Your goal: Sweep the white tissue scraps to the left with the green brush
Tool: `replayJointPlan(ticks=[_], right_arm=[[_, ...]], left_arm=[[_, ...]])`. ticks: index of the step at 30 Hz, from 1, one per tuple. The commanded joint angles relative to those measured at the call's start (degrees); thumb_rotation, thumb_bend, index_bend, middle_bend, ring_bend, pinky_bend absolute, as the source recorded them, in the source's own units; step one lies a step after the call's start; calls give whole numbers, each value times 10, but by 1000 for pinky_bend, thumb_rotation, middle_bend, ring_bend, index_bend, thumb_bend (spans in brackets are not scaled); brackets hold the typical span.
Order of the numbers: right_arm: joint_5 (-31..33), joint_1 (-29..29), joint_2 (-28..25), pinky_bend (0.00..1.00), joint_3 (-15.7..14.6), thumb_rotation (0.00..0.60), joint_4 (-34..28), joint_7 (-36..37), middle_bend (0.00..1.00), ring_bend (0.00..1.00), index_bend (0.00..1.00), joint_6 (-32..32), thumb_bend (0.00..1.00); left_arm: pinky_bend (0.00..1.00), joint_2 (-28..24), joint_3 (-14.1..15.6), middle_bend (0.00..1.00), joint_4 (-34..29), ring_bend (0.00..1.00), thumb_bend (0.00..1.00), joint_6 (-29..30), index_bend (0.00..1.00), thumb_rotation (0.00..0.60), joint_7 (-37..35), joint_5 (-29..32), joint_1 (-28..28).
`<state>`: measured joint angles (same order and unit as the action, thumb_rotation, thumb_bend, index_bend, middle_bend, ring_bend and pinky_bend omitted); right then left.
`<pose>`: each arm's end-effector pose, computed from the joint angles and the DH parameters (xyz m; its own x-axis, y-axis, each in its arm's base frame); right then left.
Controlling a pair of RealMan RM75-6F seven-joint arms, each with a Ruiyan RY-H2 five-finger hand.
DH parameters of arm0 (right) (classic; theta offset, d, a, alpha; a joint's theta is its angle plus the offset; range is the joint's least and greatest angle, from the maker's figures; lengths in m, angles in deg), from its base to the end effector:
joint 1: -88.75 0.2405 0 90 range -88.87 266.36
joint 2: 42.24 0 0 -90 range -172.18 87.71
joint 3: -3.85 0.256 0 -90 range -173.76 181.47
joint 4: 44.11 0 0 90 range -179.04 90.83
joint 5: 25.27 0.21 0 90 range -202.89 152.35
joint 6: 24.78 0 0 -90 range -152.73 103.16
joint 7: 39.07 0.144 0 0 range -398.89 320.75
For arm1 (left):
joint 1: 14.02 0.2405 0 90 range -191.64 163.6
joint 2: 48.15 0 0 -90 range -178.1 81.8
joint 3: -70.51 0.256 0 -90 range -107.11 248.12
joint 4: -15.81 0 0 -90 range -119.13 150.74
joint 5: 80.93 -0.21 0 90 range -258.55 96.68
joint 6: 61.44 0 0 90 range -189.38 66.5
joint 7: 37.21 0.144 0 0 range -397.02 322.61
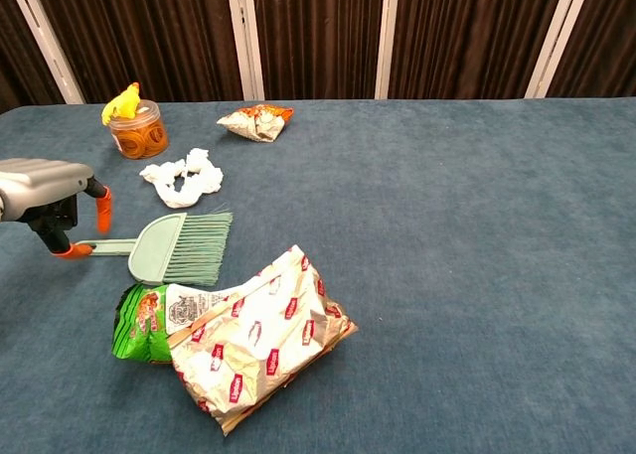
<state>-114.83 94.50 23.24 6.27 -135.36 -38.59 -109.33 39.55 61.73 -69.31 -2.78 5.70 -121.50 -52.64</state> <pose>-0.3028 -0.1839 0.1474 0.3895 -0.0139 0.9209 -0.9181 -0.0852 0.3871 -0.2240 0.3340 -0.0048 0.5972 0.3713 0.7110 0.7851 -0.0892 -0.6129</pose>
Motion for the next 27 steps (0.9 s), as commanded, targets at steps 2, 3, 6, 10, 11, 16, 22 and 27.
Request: replayJointPlan(ticks=[2,3,6,10,11,16,22,27], right_arm=[[1,0,-1,0,0,600,-1,1,0,0,0,1,304],[1,0,-1,0,0,600,-1,2,0,0,0,1,304],[1,0,-1,0,0,600,-1,2,0,0,0,1,304],[0,0,-1,0,-1,600,-1,3,0,0,0,1,304],[0,0,-1,0,0,600,-1,3,0,0,0,0,304],[1,1,-2,0,0,600,-4,3,0,0,0,2,303],[2,1,-1,0,-1,600,-4,3,0,0,0,2,304],[0,1,-1,0,-2,600,-4,5,0,0,0,3,303]], left_arm=[[968,9,2,1000,8,1000,427,2,446,600,1,5,-4],[968,11,3,1000,11,1000,427,2,446,600,2,6,-5],[968,16,5,1000,18,1000,427,3,446,600,4,10,-8],[968,24,7,1000,27,1000,427,3,450,600,1,14,-10],[968,27,8,1000,31,1000,427,3,449,600,-1,15,-10],[968,36,11,1000,44,1000,427,2,440,600,-5,14,-12],[968,43,12,1000,54,1000,427,4,446,600,-9,10,-14],[968,51,12,1000,63,1000,491,4,522,600,-12,10,-15]])
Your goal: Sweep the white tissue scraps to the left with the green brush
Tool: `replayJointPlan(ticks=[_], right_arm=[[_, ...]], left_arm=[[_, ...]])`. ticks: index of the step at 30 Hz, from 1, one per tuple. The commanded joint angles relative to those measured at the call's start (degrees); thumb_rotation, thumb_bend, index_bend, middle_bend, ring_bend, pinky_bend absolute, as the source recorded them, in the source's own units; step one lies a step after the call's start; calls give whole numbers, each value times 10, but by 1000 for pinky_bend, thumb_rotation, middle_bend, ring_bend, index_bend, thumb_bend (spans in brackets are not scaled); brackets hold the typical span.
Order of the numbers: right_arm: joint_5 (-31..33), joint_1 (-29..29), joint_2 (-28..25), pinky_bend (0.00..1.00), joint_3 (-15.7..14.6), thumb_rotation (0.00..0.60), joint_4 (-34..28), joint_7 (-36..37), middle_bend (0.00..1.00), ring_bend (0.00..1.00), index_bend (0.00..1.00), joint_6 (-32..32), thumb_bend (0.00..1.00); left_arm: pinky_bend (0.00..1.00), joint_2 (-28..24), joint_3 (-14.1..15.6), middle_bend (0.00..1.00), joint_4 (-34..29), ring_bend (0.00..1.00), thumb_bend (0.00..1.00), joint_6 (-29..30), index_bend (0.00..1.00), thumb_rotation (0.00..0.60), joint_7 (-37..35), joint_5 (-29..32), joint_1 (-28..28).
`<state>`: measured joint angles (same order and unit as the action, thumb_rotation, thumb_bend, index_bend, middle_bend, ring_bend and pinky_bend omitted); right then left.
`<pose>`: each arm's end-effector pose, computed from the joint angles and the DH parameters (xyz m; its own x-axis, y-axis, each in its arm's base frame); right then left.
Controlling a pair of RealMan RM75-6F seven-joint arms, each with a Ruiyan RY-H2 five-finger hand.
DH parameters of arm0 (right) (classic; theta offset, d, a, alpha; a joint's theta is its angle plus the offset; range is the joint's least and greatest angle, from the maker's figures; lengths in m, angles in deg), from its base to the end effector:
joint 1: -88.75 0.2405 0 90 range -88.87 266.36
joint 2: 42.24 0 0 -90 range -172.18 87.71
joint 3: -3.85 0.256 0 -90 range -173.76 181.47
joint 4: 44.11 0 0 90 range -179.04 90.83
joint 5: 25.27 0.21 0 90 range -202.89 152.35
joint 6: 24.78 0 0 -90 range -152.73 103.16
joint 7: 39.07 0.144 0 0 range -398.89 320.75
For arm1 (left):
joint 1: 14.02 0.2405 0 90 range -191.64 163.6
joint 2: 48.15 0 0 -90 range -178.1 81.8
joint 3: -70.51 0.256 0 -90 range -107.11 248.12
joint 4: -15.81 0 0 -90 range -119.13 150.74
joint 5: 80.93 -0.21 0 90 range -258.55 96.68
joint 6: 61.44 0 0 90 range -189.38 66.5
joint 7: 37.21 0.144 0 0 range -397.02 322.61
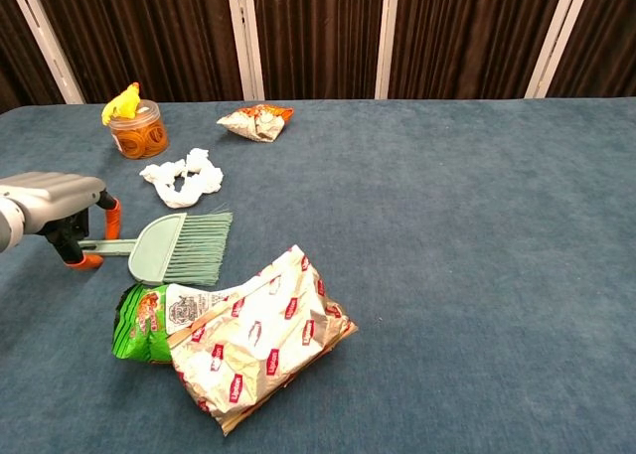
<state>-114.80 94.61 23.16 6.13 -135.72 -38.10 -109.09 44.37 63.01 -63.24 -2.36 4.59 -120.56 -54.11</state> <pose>-0.3018 -0.1839 0.1464 0.3777 -0.0209 0.9257 -0.9231 -0.0866 0.3747 -0.2277 0.3383 -0.0252 0.6001 0.3738 0.7072 0.7797 -0.0756 -0.6216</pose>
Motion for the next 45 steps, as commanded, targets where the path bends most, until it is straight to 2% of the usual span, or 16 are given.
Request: replayJointPlan(ticks=[1,4,7,12,19,27,35,38,45], right_arm=[[0,0,0,0,0,600,0,0,0,0,0,0,303],[-1,0,0,0,0,600,0,1,0,0,0,-1,304],[-1,0,0,0,0,600,1,2,0,0,0,-1,304],[1,0,0,0,0,600,0,4,0,0,0,0,303],[2,0,-1,0,0,600,-2,1,0,0,0,1,304],[1,0,1,0,0,600,-2,-2,0,0,0,1,304],[1,2,0,0,-1,600,-3,0,0,0,0,3,304],[1,3,0,0,-1,600,-4,2,0,0,0,5,304],[1,3,-2,0,-1,600,-5,8,0,0,0,7,304]], left_arm=[[968,5,-1,1000,3,1000,536,1,561,600,-1,1,-1],[969,7,2,1000,3,1000,618,6,655,600,0,-7,-1],[970,6,4,1000,3,1000,646,15,713,600,-2,-17,1],[970,-9,5,1000,-7,1000,668,27,738,600,-8,-35,5],[970,-57,5,1000,-54,1000,731,52,764,600,6,-75,2],[988,-112,-39,1000,-142,1000,749,88,810,600,33,-95,-22],[1000,-105,-87,1000,-178,1000,753,130,830,600,84,-46,-53],[1000,-90,-116,1000,-189,1000,756,155,832,600,135,20,-76],[1000,-56,-168,1000,-173,1000,761,183,832,600,188,137,-121]])
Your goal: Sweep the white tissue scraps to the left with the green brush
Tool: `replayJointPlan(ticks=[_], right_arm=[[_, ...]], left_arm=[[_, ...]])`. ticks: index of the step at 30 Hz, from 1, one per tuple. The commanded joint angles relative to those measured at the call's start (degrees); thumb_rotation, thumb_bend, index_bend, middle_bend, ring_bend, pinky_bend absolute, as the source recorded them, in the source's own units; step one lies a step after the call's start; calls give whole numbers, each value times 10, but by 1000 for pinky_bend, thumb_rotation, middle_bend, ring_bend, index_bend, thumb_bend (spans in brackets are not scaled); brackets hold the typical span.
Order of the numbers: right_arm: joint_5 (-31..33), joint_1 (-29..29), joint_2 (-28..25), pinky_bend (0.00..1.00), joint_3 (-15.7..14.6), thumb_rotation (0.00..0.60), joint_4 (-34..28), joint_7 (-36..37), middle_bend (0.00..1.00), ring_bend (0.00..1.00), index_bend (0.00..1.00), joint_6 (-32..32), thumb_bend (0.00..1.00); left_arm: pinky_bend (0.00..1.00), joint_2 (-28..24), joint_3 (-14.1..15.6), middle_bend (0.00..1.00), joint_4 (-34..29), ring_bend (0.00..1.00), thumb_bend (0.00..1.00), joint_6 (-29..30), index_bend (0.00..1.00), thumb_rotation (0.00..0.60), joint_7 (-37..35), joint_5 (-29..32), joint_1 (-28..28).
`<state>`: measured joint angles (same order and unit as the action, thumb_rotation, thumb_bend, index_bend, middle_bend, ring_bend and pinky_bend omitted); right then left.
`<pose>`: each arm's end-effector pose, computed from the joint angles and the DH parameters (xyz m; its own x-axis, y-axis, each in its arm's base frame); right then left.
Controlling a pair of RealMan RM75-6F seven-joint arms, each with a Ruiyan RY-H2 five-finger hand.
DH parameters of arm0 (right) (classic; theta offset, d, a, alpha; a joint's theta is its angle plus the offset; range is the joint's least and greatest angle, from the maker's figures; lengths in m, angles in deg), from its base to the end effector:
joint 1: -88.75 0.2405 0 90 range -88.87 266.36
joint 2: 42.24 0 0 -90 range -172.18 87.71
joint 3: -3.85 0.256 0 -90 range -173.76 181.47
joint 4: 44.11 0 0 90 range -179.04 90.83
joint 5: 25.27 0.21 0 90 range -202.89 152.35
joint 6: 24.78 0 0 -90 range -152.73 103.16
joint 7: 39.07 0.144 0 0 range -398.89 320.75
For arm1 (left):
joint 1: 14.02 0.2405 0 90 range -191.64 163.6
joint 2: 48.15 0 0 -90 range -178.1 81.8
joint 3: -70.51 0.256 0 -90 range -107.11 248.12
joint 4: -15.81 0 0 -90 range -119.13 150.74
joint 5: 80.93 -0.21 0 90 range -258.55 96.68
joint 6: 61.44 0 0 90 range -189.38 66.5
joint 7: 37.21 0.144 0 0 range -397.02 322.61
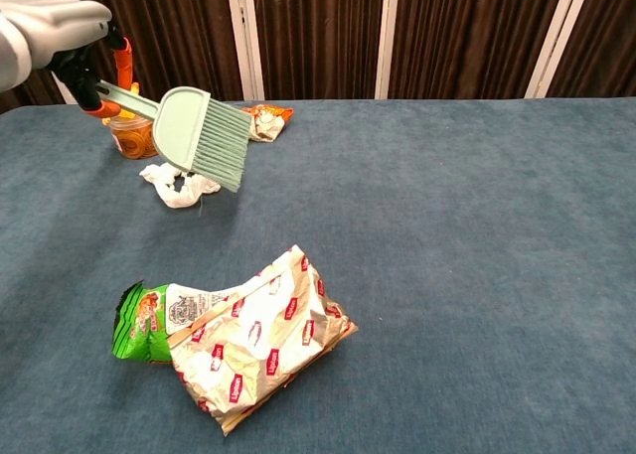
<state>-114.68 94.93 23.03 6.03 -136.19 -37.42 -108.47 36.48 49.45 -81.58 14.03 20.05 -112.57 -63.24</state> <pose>-0.3003 -0.1850 0.1448 0.3621 -0.0330 0.9316 -0.9294 -0.0896 0.3581 -0.1134 0.3786 0.0577 0.6192 0.0983 0.7790 0.7826 0.0039 -0.6225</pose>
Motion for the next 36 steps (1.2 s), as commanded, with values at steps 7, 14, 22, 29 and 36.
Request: replayJointPlan(ticks=[7,14,22,29,36], right_arm=[[1,2,-4,0,-2,600,-3,16,0,0,0,7,304],[-5,4,-7,0,-5,600,-3,26,0,0,0,9,304],[-4,6,-10,0,-6,600,-4,38,0,0,0,13,304],[-6,7,-12,0,-7,600,-4,43,0,0,0,16,304],[-9,7,-12,0,-9,600,-4,42,0,0,0,16,304]], left_arm=[[1000,76,-70,1000,107,1000,761,27,832,600,70,137,-90],[1000,115,-80,1000,186,1000,763,22,832,600,89,168,-126],[1000,141,-85,1000,244,1000,763,11,832,600,92,184,-143],[1000,159,-74,1000,281,1000,763,-11,832,600,85,187,-139],[1000,170,-60,1000,300,1000,765,-34,832,600,78,194,-124]])
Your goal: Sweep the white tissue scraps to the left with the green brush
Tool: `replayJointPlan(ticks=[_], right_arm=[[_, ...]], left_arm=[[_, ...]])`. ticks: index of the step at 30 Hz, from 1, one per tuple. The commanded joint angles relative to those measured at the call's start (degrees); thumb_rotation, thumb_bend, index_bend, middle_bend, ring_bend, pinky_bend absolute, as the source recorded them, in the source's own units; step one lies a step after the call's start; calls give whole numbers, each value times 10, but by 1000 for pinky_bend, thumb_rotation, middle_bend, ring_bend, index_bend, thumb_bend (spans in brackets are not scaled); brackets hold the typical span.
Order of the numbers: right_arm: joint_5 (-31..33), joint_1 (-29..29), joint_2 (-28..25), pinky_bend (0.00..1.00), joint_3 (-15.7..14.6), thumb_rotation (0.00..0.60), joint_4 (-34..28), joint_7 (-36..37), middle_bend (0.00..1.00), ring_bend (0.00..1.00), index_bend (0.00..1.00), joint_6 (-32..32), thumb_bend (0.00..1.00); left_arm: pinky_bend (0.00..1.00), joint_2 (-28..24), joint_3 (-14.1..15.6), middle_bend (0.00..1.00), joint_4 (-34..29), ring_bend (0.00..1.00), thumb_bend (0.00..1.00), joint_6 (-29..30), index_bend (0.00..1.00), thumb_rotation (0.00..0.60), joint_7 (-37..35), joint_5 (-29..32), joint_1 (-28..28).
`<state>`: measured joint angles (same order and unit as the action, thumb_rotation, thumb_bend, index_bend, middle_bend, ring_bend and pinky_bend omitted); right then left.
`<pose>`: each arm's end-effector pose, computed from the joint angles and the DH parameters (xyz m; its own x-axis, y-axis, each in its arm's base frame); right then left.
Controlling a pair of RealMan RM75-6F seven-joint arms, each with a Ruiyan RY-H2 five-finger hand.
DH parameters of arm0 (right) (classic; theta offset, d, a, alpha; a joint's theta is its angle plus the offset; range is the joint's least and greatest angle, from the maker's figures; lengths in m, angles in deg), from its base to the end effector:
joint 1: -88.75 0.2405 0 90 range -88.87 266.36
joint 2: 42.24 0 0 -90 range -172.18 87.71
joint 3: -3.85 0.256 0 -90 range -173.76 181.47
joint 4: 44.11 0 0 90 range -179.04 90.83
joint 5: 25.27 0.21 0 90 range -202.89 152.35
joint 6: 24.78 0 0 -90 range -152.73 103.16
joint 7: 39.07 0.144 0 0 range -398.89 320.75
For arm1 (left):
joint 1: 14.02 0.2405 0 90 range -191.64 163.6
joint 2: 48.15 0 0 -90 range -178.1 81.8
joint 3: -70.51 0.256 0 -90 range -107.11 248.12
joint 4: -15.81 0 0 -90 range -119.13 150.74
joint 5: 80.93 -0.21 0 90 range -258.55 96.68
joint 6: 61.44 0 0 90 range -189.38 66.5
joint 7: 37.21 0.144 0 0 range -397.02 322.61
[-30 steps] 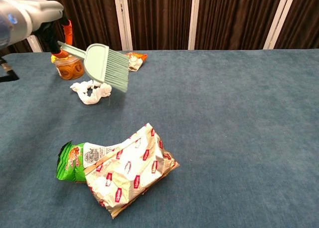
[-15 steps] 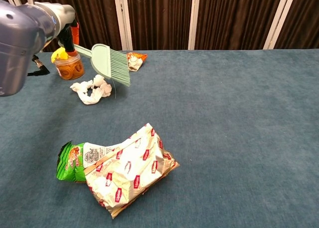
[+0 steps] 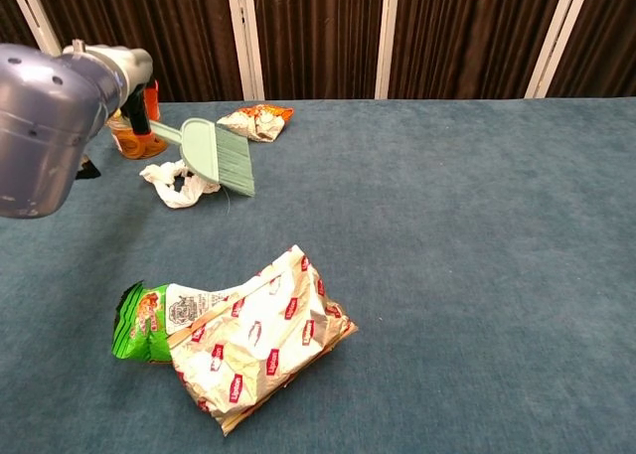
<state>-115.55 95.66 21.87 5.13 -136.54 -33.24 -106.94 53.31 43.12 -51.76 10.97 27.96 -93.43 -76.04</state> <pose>-0.2996 -0.1851 0.1443 0.3126 -0.0772 0.9468 -0.9466 -0.1089 0.3036 -0.1075 0.4383 -0.0002 0.6108 0.2435 0.7534 0.7185 0.2294 -0.6566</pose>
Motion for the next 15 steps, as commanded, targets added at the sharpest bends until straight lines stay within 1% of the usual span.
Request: replayJointPlan(ticks=[1,4,8,11,15], right_arm=[[1,0,0,0,0,600,0,-1,0,0,0,0,304],[2,-1,0,0,0,600,1,-1,0,0,0,-1,303],[0,-2,-1,0,-1,600,2,-2,0,0,0,-3,304],[0,-3,-1,0,-1,600,2,-2,0,0,0,-5,303],[-2,-3,-1,0,-1,600,2,-3,0,0,0,-7,304]], left_arm=[[1000,2,5,1000,2,1000,766,-4,832,600,1,6,7],[1000,-5,5,1000,-10,1000,767,-2,832,600,3,13,15],[1000,-32,12,1000,-45,1000,771,9,832,600,12,15,32],[1000,-65,21,1000,-94,1000,772,19,833,600,16,12,51],[1000,-116,47,1000,-168,1000,773,38,833,600,28,12,84]])
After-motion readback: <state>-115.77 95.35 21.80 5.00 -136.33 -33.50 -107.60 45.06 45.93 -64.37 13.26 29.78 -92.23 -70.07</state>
